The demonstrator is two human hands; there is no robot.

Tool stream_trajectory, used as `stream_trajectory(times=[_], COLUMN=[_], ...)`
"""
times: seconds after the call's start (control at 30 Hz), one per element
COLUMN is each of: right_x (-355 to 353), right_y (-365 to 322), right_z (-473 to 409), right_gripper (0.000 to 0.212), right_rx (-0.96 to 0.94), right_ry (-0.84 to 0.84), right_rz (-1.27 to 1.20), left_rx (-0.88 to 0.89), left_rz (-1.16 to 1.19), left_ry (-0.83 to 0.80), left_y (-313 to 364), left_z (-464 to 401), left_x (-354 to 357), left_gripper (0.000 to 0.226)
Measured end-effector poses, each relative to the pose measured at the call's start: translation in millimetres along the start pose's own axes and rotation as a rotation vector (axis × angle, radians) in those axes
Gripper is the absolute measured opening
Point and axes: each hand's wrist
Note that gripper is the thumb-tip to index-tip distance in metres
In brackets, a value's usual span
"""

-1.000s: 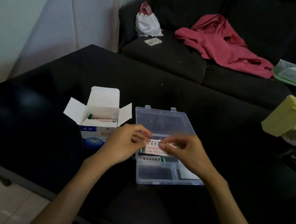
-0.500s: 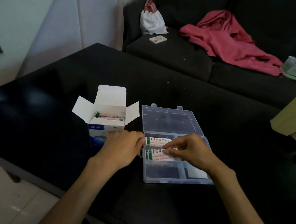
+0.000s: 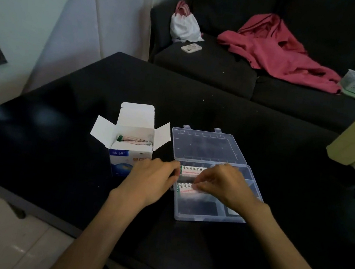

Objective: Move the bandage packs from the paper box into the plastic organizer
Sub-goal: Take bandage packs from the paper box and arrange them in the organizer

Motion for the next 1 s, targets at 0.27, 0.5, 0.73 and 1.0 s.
stream_trajectory(times=[0.27, 0.5, 0.73, 1.0], right_x=[-4.6, -33.5, -34.0, -16.6], right_y=[-7.7, 2.2, 17.9, -11.5], right_z=[-1.2, -3.9, -4.3, -14.0], right_gripper=[0.029, 0.021, 0.035, 0.057], right_rx=[-0.111, -0.023, 0.550, 0.568], right_ry=[-0.015, -0.203, -0.411, -0.483], right_rz=[0.321, 0.164, 0.081, 0.236], left_rx=[0.014, -0.013, -0.040, -0.079], left_rz=[-0.126, -0.130, -0.078, -0.171], left_ry=[-0.070, -0.122, -0.089, -0.058], left_y=[7.1, 15.1, 13.5, 22.7], left_z=[-1.7, -3.7, -6.3, -3.8], left_x=[12.5, 18.2, 18.2, 20.2], left_gripper=[0.032, 0.026, 0.029, 0.030])
Point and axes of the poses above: each hand's wrist, its own z-axis away from the middle knuckle, its own x-axis out of the palm, y = z × x, and after that the axes turned 10 degrees about z, right-handed
